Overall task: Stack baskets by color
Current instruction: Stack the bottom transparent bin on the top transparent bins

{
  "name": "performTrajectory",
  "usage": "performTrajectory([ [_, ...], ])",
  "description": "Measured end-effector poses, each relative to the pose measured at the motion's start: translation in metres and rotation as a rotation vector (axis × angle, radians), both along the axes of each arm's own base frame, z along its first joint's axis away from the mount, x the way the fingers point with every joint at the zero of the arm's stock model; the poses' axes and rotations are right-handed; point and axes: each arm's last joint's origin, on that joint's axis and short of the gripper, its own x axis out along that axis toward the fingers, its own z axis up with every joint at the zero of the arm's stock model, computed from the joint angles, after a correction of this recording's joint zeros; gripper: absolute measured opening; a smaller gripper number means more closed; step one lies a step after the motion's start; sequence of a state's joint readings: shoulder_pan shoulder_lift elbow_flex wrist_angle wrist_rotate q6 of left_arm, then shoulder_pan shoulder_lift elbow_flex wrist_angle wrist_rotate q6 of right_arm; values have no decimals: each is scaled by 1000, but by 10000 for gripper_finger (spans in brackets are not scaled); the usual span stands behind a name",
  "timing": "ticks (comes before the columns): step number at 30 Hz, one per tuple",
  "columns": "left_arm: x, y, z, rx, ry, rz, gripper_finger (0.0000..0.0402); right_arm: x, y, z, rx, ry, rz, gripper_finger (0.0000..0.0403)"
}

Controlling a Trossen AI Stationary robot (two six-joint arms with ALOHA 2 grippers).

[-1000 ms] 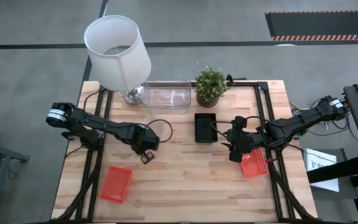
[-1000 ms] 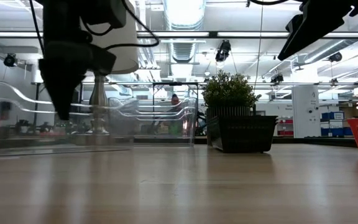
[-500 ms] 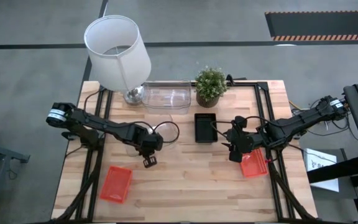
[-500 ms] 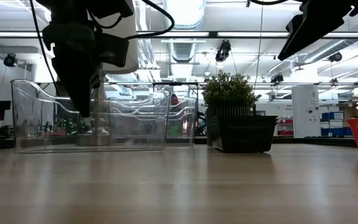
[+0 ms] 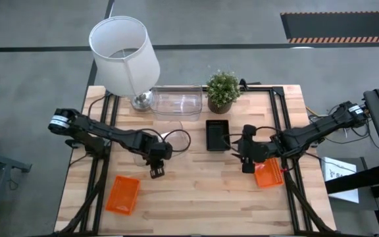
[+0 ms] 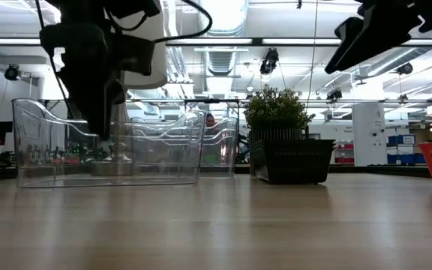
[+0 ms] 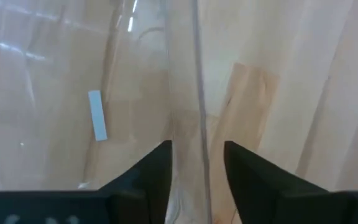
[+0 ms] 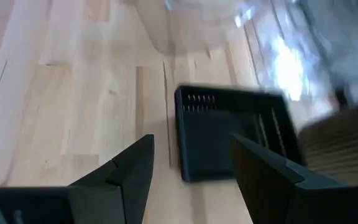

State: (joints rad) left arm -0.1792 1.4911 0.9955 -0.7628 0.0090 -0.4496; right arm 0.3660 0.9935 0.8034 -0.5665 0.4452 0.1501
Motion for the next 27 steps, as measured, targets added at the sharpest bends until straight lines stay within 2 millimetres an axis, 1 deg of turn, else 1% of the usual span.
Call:
performTrajectory([
  [2, 1, -1, 6, 5, -26, -36, 139, 1, 1, -3, -53, -33, 68, 201],
  [5, 3, -4, 22, 16, -97, -76, 143, 0, -1, -5, -128, -74, 148, 195],
  [8, 5, -4, 36, 49, -186, -86, 143, -5, -6, 1, -143, -150, 165, 184],
  [11, 5, -4, 42, 96, -245, -65, 143, -12, -10, 5, -137, -213, 161, 174],
  [16, 4, -9, 37, 200, -257, -50, 143, -26, -14, 5, -131, -337, 197, 167],
  [22, 12, -18, 25, 209, -322, -46, 143, -40, -17, -3, -99, -493, 275, 168],
  [27, 14, -21, 21, 245, -319, -42, 143, -47, -19, -15, -106, -541, 277, 164],
])
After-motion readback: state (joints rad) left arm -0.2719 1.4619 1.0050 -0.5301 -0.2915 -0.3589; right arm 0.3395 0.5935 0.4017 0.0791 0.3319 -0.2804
